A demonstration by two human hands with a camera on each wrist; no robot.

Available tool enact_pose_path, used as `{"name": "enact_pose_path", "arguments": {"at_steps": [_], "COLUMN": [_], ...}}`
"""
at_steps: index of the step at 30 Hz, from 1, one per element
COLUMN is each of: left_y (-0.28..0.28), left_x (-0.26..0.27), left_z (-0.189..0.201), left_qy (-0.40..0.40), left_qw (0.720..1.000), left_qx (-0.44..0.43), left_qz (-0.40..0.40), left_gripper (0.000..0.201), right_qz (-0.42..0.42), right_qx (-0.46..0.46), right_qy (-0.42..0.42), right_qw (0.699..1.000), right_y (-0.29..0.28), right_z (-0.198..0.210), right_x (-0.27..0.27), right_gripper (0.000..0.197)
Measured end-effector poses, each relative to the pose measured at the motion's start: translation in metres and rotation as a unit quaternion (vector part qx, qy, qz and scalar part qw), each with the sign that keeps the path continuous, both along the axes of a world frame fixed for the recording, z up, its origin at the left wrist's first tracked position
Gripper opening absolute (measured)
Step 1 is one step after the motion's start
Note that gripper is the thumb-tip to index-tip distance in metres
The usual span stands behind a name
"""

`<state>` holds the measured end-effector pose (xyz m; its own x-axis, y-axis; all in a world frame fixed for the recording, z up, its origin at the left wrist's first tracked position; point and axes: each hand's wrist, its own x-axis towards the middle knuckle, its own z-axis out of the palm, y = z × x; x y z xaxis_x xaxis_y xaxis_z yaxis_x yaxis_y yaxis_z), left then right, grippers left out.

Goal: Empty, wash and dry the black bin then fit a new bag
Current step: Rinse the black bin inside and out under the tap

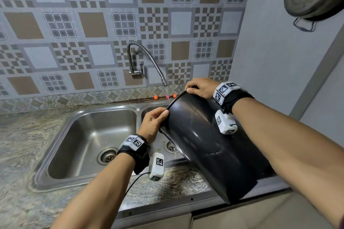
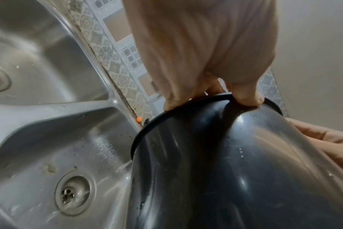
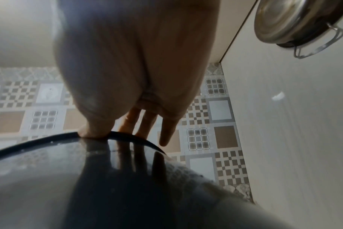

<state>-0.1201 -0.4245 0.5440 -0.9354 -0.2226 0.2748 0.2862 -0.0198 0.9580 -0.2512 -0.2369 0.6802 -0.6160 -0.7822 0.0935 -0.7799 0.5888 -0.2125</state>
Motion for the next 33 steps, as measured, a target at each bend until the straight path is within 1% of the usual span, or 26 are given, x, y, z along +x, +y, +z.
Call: {"name": "enact_pose_path", "arguments": {"at_steps": [7, 11, 15, 20, 21, 23, 25, 29, 33], "left_y": [-0.003, -0.001, 0.006, 0.007, 0.006, 0.006, 0.007, 0.010, 0.011], "left_x": [0.003, 0.005, 0.000, -0.004, -0.004, -0.003, -0.003, -0.001, -0.001], "left_z": [-0.018, -0.028, -0.040, -0.049, -0.051, -0.052, -0.054, -0.054, -0.053], "left_qy": [-0.018, -0.031, -0.046, -0.061, -0.062, -0.067, -0.075, -0.088, -0.094], "left_qw": [1.000, 0.999, 0.998, 0.993, 0.992, 0.991, 0.990, 0.987, 0.983], "left_qx": [-0.019, 0.008, 0.049, 0.095, 0.102, 0.105, 0.106, 0.119, 0.134], "left_qz": [-0.008, 0.003, 0.016, 0.026, 0.029, 0.040, 0.052, 0.069, 0.087], "left_gripper": [0.019, 0.017, 0.017, 0.018, 0.019, 0.017, 0.021, 0.023, 0.024], "right_qz": [-0.022, -0.034, -0.066, -0.113, -0.129, -0.157, -0.170, -0.185, -0.182], "right_qx": [0.082, 0.092, 0.106, 0.151, 0.153, 0.151, 0.145, 0.139, 0.114], "right_qy": [0.003, -0.006, 0.000, -0.006, -0.005, -0.004, -0.004, 0.005, 0.008], "right_qw": [0.996, 0.995, 0.992, 0.982, 0.980, 0.976, 0.975, 0.973, 0.977], "right_y": [-0.028, -0.045, -0.059, -0.073, -0.073, -0.072, -0.070, -0.072, -0.074], "right_z": [-0.016, -0.027, -0.045, -0.063, -0.066, -0.074, -0.080, -0.084, -0.082], "right_x": [-0.005, -0.005, -0.005, 0.004, 0.004, 0.004, 0.006, 0.014, 0.021], "right_gripper": [0.025, 0.026, 0.026, 0.048, 0.050, 0.053, 0.054, 0.052, 0.045]}}
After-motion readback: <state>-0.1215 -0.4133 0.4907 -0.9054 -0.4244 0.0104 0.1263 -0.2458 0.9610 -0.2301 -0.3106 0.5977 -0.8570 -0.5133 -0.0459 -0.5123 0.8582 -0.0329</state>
